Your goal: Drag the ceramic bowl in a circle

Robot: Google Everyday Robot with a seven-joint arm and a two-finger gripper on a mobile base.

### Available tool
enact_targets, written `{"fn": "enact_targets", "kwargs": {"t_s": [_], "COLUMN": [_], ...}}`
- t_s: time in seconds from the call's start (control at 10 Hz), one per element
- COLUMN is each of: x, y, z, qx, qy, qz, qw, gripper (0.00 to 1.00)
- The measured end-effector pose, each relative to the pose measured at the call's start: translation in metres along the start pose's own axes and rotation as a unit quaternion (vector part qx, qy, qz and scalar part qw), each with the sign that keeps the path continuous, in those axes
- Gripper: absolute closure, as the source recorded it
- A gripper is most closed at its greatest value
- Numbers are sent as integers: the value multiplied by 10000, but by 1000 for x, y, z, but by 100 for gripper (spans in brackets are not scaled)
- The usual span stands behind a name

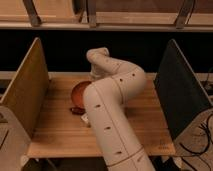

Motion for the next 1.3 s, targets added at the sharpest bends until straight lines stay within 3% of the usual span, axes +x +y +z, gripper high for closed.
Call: {"fn": "enact_targets", "kwargs": {"t_s": [0.3, 0.5, 0.8, 1.3], "x": [43, 50, 14, -56], "y": [-13, -27, -40, -15], "z": [-4, -4, 1, -5], "qx": [243, 372, 494, 335], "qy": [419, 510, 327, -95], "qz": [109, 279, 291, -299], "qw": [9988, 9976, 9978, 9989], "gripper": [90, 90, 90, 90]}}
